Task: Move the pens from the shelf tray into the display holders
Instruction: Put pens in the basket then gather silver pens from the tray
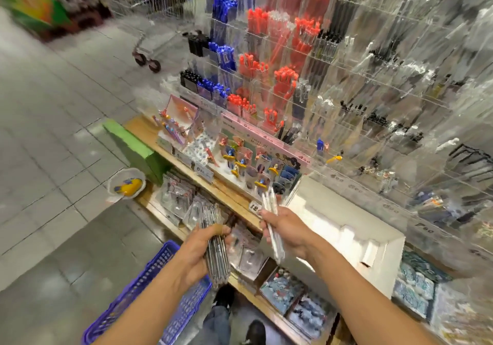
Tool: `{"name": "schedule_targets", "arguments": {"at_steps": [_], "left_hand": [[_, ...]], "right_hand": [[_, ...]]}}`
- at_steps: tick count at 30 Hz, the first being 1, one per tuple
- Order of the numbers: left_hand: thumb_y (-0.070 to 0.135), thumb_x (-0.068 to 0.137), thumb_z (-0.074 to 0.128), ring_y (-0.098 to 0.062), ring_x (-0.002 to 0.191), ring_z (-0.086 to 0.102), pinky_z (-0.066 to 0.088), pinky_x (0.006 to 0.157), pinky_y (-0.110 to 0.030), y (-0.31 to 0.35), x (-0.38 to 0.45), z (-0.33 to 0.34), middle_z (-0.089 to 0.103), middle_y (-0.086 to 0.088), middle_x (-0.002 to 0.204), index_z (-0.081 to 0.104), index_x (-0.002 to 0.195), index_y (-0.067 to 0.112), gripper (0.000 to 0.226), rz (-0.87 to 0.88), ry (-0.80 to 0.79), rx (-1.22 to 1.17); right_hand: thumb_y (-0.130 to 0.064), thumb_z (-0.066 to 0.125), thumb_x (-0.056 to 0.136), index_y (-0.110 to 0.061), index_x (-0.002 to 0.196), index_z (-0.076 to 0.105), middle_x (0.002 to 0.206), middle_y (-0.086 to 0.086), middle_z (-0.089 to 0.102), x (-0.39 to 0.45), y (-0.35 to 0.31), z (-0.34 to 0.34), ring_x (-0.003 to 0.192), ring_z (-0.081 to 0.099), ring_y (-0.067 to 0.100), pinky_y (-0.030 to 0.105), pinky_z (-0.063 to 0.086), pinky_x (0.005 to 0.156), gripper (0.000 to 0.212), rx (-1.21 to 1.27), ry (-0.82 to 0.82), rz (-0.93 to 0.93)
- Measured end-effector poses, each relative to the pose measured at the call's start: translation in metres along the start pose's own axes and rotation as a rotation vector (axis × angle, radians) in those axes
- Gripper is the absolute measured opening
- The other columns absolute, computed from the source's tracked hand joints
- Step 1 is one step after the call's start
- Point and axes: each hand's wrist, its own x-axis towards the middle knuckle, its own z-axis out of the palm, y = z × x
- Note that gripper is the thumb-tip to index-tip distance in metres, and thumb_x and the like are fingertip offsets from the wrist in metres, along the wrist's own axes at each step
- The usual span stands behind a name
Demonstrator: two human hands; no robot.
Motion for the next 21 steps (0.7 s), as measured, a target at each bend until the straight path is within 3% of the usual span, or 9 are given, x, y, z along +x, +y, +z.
{"name": "schedule_targets", "arguments": {"at_steps": [3, 7, 11, 16, 21], "left_hand": [[0.011, 0.058, 0.077, -0.020, 0.052, 0.065, 0.057, 0.050, -0.027, -0.021, -0.017, -0.029, 0.066, -0.017, 0.070, 0.069, 0.090, -0.006, 0.038, 0.031, 0.111, -0.086], [0.000, 0.081, 0.065, -0.020, 0.052, 0.063, 0.055, 0.049, -0.027, -0.051, -0.044, -0.072, 0.063, -0.016, 0.070, 0.063, 0.097, -0.004, 0.016, 0.087, 0.210, -0.257], [-0.007, 0.089, 0.055, -0.017, 0.049, 0.062, 0.055, 0.047, -0.025, -0.079, -0.072, -0.117, 0.060, -0.015, 0.069, 0.060, 0.094, -0.001, 0.009, 0.165, 0.341, -0.414], [-0.005, 0.091, 0.054, -0.016, 0.045, 0.062, 0.052, 0.042, -0.023, -0.104, -0.095, -0.173, 0.062, -0.015, 0.060, 0.063, 0.085, -0.008, 0.011, 0.175, 0.480, -0.525], [-0.005, 0.088, 0.058, -0.017, 0.047, 0.062, 0.053, 0.045, -0.023, -0.125, -0.106, -0.238, 0.062, -0.013, 0.061, 0.061, 0.088, -0.001, 0.004, 0.174, 0.543, -0.610]], "right_hand": [[-0.014, 0.052, 0.101, -0.003, 0.113, 0.047, 0.069, 0.005, 0.056, 0.006, 0.012, 0.028, 0.053, 0.049, 0.014, 0.023, 0.046, 0.046, 0.017, -0.041, -0.095, 0.074], [-0.015, 0.053, 0.100, -0.006, 0.104, 0.050, 0.069, 0.004, 0.057, 0.017, 0.039, 0.069, 0.055, 0.048, 0.014, 0.025, 0.044, 0.050, 0.010, -0.124, -0.205, 0.148], [-0.011, 0.051, 0.101, -0.006, 0.097, 0.054, 0.064, 0.002, 0.057, 0.029, 0.069, 0.117, 0.051, 0.049, 0.013, 0.024, 0.045, 0.047, 0.008, -0.243, -0.314, 0.221], [-0.009, 0.052, 0.099, -0.006, 0.094, 0.053, 0.063, 0.003, 0.059, 0.048, 0.104, 0.177, 0.049, 0.049, 0.012, 0.023, 0.045, 0.045, 0.006, -0.349, -0.396, 0.279], [-0.005, 0.050, 0.099, -0.008, 0.093, 0.055, 0.064, 0.003, 0.058, 0.070, 0.153, 0.233, 0.049, 0.051, 0.012, 0.023, 0.046, 0.046, 0.009, -0.489, -0.404, 0.317]]}}
